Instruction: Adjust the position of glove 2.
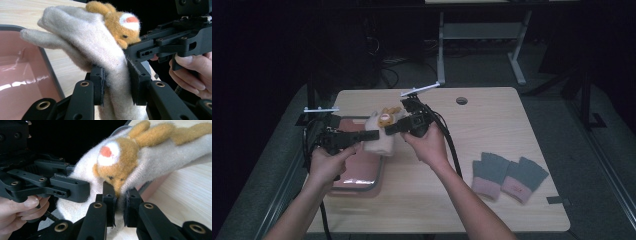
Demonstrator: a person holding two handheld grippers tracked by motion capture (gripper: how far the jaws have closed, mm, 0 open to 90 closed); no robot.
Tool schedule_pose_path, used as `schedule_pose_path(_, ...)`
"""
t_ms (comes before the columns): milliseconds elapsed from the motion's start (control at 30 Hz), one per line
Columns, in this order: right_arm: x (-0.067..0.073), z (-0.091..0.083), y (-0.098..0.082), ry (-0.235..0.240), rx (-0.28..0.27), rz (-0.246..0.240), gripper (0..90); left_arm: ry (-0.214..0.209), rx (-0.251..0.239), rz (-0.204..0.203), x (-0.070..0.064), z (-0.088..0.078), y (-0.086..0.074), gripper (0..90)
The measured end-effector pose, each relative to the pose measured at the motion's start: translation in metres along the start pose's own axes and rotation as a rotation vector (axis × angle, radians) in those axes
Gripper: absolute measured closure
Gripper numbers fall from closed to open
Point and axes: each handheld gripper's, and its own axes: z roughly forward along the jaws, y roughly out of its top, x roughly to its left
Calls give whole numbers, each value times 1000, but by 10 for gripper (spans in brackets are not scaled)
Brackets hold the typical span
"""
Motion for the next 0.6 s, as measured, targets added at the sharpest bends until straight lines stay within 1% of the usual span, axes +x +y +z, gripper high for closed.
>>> schedule_pose_path(33, 2, 3, 3, 1, 1, -9, 822, 0, -2, -3, 1, -2, 1, 683)
schedule_pose_path(67, 2, 3, 3, 1, 1, -9, 822, 3, -4, -4, 2, -4, 1, 683)
schedule_pose_path(100, 4, 5, 4, 4, 5, 1, 822, 5, -5, -5, 3, -6, 1, 683)
schedule_pose_path(233, 10, 14, 10, 11, 17, -11, 822, 16, -8, -9, 10, -15, 2, 683)
schedule_pose_path(300, 11, 16, 11, 18, 22, -3, 822, 17, -9, -8, 11, -17, 2, 682)
schedule_pose_path(333, 11, 18, 12, 24, 21, -1, 822, 20, -10, -14, 12, -18, 3, 683)
schedule_pose_path(367, 11, 21, 13, 26, 21, -9, 822, 21, -10, -15, 14, -20, 3, 683)
schedule_pose_path(400, 12, 23, 14, 31, 23, 2, 821, 21, -9, -14, 16, -22, 3, 683)
schedule_pose_path(433, 13, 27, 16, 38, 28, 0, 822, 29, -12, -20, 19, -25, 3, 683)
schedule_pose_path(500, 14, 30, 17, 38, 30, -6, 822, 30, -12, -19, 22, -27, 3, 683)
schedule_pose_path(533, 15, 33, 18, 43, 31, 1, 822, 31, -12, -20, 24, -29, 3, 683)
schedule_pose_path(567, 16, 39, 20, 50, 38, -1, 822, 36, -14, -23, 29, -33, 3, 683)
schedule_pose_path(600, 16, 39, 20, 50, 38, -1, 822, 36, -14, -23, 29, -33, 3, 684)
